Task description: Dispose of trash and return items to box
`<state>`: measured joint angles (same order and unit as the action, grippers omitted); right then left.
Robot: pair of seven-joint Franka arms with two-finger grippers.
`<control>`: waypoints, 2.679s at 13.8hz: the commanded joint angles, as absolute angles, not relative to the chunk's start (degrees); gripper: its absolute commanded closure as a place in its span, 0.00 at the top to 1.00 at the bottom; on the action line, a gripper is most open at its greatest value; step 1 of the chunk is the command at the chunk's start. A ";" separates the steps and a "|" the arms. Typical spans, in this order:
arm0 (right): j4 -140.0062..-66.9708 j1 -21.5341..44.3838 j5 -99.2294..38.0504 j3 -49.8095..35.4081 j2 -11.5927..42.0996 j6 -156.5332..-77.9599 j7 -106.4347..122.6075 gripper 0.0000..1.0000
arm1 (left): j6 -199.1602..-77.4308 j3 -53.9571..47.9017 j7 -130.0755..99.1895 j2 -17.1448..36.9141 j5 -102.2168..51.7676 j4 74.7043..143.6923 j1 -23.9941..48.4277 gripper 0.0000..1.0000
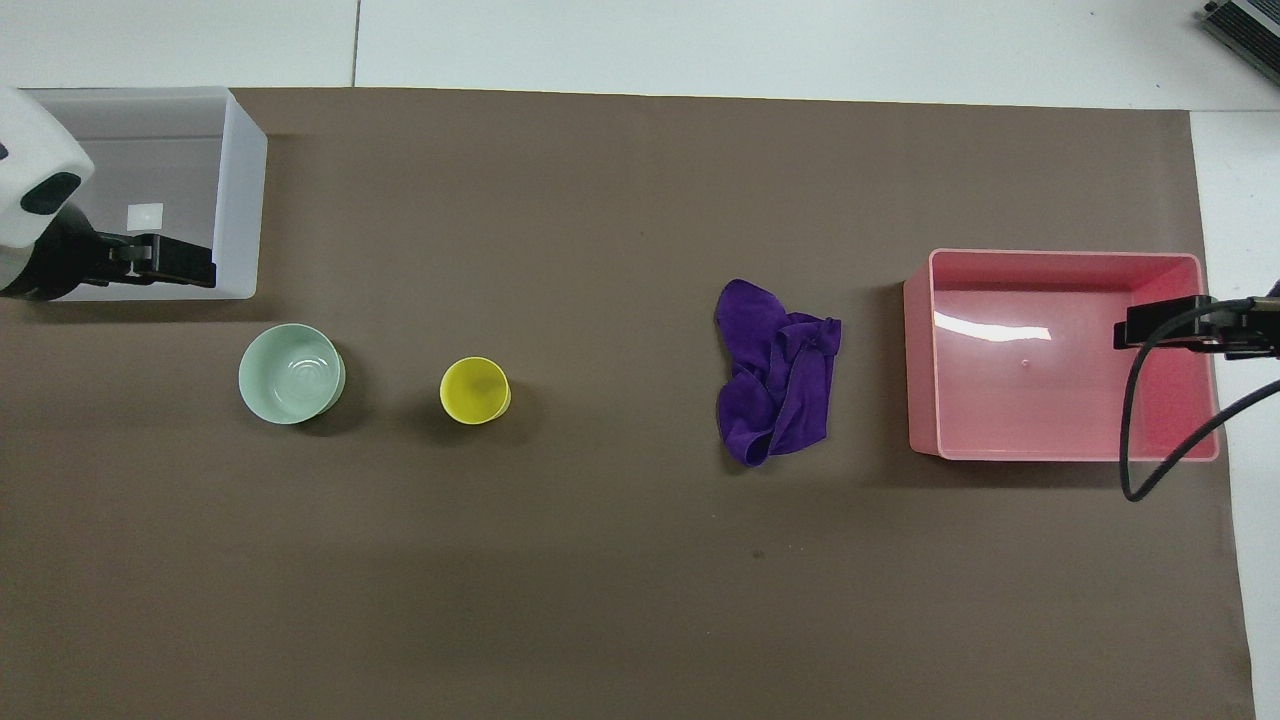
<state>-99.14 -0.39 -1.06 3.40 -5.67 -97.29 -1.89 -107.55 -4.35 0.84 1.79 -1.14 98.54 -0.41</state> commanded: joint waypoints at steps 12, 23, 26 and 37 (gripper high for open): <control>-103.10 -0.44 -1.23 3.08 -7.82 -98.44 -1.76 1.00 | -136.31 -4.83 4.39 6.31 -0.26 121.64 -4.83 1.00; -103.62 6.84 -0.79 1.05 -1.60 -108.42 -8.43 1.00 | -136.32 -5.18 4.66 9.41 -2.72 124.98 -6.06 0.00; -102.83 13.07 0.34 0.97 5.43 -116.43 -14.12 1.00 | -135.18 -5.19 4.66 9.14 -4.83 124.63 -5.63 0.00; -106.16 21.18 6.94 0.97 21.53 -135.88 -21.71 1.00 | -121.12 -4.83 5.80 11.76 -5.36 98.39 -6.42 0.00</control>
<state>-105.16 20.28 5.28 0.80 20.71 -134.28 -19.45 -123.60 -4.75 4.36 8.41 -4.16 105.58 -5.42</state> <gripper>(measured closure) 0.000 0.960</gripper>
